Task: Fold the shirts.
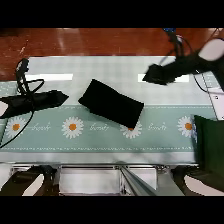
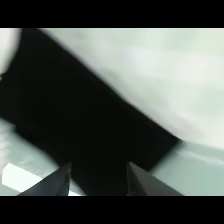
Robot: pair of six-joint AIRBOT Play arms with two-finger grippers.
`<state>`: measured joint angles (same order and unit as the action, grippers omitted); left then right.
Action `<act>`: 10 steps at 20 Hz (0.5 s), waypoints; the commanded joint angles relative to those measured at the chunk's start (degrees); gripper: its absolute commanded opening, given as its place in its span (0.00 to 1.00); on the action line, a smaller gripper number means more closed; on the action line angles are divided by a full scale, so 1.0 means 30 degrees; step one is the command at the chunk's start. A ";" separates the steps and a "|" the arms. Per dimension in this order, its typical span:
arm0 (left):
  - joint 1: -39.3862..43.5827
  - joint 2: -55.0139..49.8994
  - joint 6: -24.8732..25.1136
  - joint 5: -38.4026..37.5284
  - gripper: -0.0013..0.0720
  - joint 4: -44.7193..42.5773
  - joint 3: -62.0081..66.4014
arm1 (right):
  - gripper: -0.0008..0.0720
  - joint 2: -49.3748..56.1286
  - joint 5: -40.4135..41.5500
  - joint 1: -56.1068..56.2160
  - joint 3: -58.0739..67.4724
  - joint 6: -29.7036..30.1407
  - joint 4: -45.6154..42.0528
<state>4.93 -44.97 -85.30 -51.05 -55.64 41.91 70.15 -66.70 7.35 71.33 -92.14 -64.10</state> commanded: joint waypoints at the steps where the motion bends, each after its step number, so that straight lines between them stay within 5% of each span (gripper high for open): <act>1: 0.0219 -0.0015 -0.0007 -0.0335 0.05 0.0007 -0.0255 | 0.57 -0.5668 0.4605 -0.0743 -0.7519 -0.5442 -0.5195; 4: 0.0670 -0.0036 -0.0022 -0.0146 0.05 0.0029 -0.0313 | 0.57 -0.6237 0.8021 -0.0743 -1.2611 -0.5413 -0.0423; 10: 0.0729 -0.0036 -0.0160 -0.0146 0.05 0.0073 -0.0313 | 0.57 -0.1610 0.9260 -0.0743 -1.3544 0.1180 0.8684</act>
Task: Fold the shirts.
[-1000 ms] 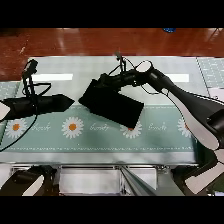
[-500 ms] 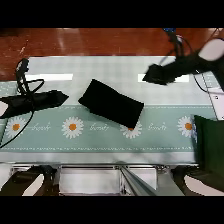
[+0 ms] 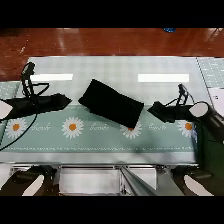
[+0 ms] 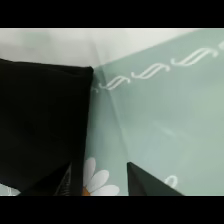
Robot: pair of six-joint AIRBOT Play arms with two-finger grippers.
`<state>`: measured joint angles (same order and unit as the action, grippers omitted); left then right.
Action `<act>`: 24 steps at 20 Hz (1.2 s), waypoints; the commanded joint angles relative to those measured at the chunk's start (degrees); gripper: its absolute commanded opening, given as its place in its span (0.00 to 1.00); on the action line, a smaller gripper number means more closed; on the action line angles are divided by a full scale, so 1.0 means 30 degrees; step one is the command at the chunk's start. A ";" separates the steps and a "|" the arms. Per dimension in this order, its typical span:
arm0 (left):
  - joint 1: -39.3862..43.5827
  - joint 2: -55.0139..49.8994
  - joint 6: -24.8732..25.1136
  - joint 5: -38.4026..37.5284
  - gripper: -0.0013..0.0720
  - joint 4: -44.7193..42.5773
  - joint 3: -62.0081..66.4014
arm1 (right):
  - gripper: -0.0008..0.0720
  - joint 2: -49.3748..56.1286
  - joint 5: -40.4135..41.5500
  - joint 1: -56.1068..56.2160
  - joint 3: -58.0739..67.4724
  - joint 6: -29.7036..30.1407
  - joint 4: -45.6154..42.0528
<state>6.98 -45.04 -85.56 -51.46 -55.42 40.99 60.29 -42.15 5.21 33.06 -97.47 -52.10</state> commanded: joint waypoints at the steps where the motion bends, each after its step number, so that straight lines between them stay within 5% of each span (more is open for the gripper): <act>1: 0.0044 -0.0015 -0.0073 -0.0007 0.05 -0.0007 -0.0007 | 0.57 0.2499 0.0984 -0.0029 -0.0685 0.4073 0.6098; 4: 0.0044 -0.0022 -0.0066 -0.0007 0.05 -0.0007 -0.0007 | 0.57 0.4838 0.0109 0.0335 -0.0073 0.6477 0.8888; 9: 0.0044 -0.0029 -0.0066 -0.0007 0.05 -0.0007 -0.0007 | 0.55 0.7562 -0.0262 0.2390 0.2535 0.6550 0.8910; 12: 0.0044 -0.0029 -0.0066 -0.0007 0.05 -0.0007 -0.0007 | 0.05 0.8051 -0.1005 0.3424 0.5085 0.8145 0.8910; 17: 0.0044 -0.0036 -0.0066 -0.0007 0.05 -0.0015 -0.0007 | 0.05 0.8036 -0.3752 0.3621 1.1708 0.8094 0.7162; 20: 0.0044 -0.0029 -0.0066 -0.0007 0.05 -0.0015 -0.0007 | 0.05 0.8036 -0.3883 0.2572 1.6691 0.5384 0.3264; 24: 0.0058 -0.0029 -0.0066 -0.0066 0.05 -0.0015 -0.0007 | 0.05 0.8007 -0.6207 -0.0219 2.1879 0.4197 0.2579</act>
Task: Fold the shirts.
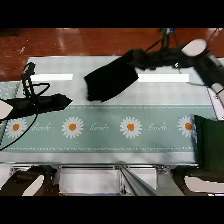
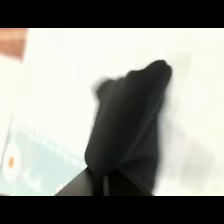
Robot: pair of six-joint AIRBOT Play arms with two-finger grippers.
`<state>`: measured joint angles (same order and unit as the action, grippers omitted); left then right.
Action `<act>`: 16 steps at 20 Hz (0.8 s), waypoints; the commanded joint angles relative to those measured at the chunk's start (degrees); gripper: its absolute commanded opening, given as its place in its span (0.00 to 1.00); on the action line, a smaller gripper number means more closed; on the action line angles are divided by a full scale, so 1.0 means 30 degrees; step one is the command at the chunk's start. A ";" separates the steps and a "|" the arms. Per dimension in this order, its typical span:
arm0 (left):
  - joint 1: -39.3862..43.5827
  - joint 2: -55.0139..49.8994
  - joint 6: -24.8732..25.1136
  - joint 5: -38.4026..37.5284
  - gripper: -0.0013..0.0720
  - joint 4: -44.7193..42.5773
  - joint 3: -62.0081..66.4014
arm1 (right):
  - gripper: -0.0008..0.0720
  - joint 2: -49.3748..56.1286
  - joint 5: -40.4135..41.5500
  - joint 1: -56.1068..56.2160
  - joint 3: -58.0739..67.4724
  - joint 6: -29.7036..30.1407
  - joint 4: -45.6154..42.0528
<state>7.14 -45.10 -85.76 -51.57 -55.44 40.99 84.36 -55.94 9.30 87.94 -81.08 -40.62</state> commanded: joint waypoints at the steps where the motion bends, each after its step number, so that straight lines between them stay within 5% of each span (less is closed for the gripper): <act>1: 0.0007 -0.0007 0.0000 -0.0029 0.05 0.0000 -0.0007 | 0.05 -0.0058 -0.2404 -0.2470 0.4554 -0.1501 -0.1246; 11: 0.0015 -0.0007 0.0000 -0.0029 0.05 0.0663 -0.0007 | 0.05 -0.2251 -0.8561 -1.3733 0.6557 -0.5348 -0.1734; 16: 0.0015 -0.0007 0.0007 -0.0022 0.05 0.0648 -0.0007 | 0.05 -0.3767 -1.2845 -1.6699 0.6557 -0.7395 -0.6062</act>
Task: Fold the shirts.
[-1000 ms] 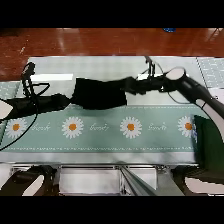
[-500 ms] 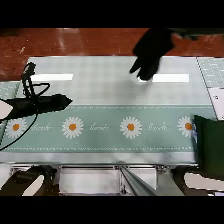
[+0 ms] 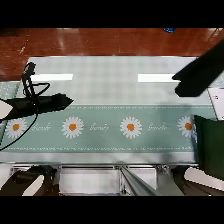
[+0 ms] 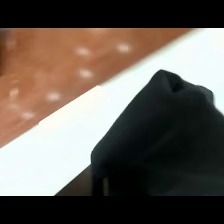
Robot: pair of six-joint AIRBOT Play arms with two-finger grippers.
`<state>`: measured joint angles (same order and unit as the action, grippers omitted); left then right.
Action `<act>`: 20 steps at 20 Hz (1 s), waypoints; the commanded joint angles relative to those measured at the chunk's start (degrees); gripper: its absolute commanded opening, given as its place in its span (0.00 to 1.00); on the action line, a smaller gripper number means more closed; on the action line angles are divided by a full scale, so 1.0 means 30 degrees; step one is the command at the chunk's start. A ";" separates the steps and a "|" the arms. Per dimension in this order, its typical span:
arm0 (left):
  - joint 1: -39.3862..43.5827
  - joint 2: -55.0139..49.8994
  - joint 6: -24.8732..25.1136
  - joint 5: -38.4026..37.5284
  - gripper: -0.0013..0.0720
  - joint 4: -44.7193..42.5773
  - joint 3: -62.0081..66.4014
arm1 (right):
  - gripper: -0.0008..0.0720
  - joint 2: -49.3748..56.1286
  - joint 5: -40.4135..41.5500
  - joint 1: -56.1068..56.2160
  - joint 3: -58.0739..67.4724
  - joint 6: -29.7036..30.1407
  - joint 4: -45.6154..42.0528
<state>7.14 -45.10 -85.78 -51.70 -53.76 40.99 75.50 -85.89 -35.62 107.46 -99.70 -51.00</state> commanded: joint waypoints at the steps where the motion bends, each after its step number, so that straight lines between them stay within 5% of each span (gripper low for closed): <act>1: 0.0015 -0.0007 0.0022 0.0029 0.05 0.0087 -0.0007 | 0.05 -0.1093 -0.3708 -0.2018 0.0044 -0.1195 -0.3359; 7: 0.0015 -0.0007 0.0036 0.0095 0.05 0.0087 -0.0007 | 0.05 -0.3599 -0.6870 -0.3636 -0.1158 -0.0823 -0.9697; 13: 0.0015 -0.0452 0.0226 0.0415 0.05 0.0087 -0.0007 | 0.05 -0.8867 -0.6863 -0.8240 -1.0127 0.1377 -1.4768; 17: 0.1042 -0.1144 0.0160 0.0525 0.05 0.0153 -0.0015 | 0.08 -1.2648 -0.5661 -0.9872 -1.6691 0.0882 -1.6968; 18: 0.1770 -0.1413 0.0248 0.0692 0.05 0.0146 -0.0015 | 0.28 -1.2903 -0.5748 -0.9872 -1.7864 0.0532 -1.7413; 19: 0.2375 -0.1712 0.0743 0.0816 0.05 0.0131 -0.0015 | 0.59 -1.2917 -0.5989 -0.9872 -1.8659 0.0452 -1.7456; 20: 0.2820 -0.2018 0.1428 0.0743 0.05 0.0138 -0.0015 | 0.58 -1.2917 -0.5960 -0.9726 -1.9074 0.0488 -1.7107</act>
<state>12.01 -49.23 -84.29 -49.89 -53.28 40.99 39.86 -104.16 -63.86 58.76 -97.62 -99.77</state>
